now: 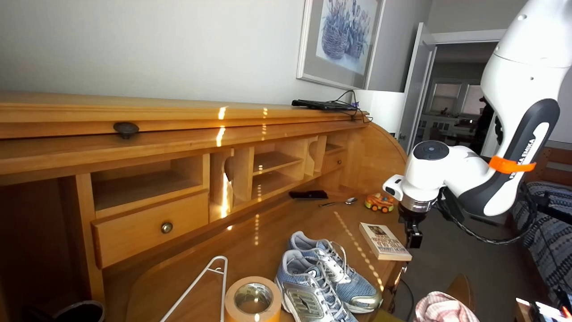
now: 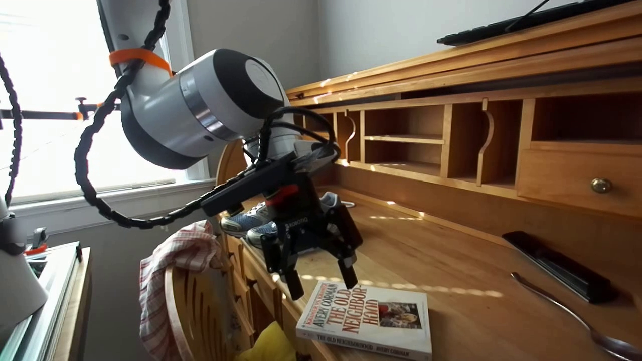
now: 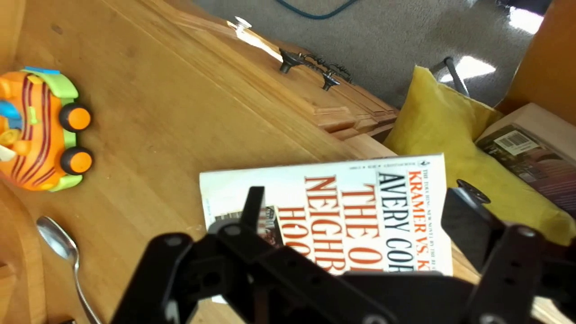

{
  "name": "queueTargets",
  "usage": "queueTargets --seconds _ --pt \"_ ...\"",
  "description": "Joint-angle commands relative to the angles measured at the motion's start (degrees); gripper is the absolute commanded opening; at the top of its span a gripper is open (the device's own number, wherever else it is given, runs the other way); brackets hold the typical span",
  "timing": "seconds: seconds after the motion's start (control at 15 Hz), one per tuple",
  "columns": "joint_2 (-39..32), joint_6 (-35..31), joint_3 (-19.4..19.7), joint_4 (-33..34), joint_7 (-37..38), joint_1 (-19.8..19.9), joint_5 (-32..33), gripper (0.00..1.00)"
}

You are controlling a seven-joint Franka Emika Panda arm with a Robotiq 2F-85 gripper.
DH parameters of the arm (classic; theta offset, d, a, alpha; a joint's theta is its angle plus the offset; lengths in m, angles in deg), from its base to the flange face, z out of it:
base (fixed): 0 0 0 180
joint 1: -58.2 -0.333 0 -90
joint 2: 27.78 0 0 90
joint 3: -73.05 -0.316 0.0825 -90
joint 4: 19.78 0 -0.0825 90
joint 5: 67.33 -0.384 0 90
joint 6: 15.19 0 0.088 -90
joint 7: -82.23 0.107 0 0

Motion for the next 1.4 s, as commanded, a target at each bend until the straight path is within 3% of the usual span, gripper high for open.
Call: queueTargets --seconds 0.0,0.33,0.93,1.33 --pt "0.1 1.9 3.1 -0.4 10.1 -3.4 7.1 1.0" --pt "-1.3 3.6 4.0 -0.2 22.7 -5.0 17.1 1.0" --pt "-6.3 5.6 0.1 2.0 41.5 -4.5 33.1 1.0" --pt "-10.2 11.4 -3.4 2.8 49.2 -4.3 35.5 1.0"
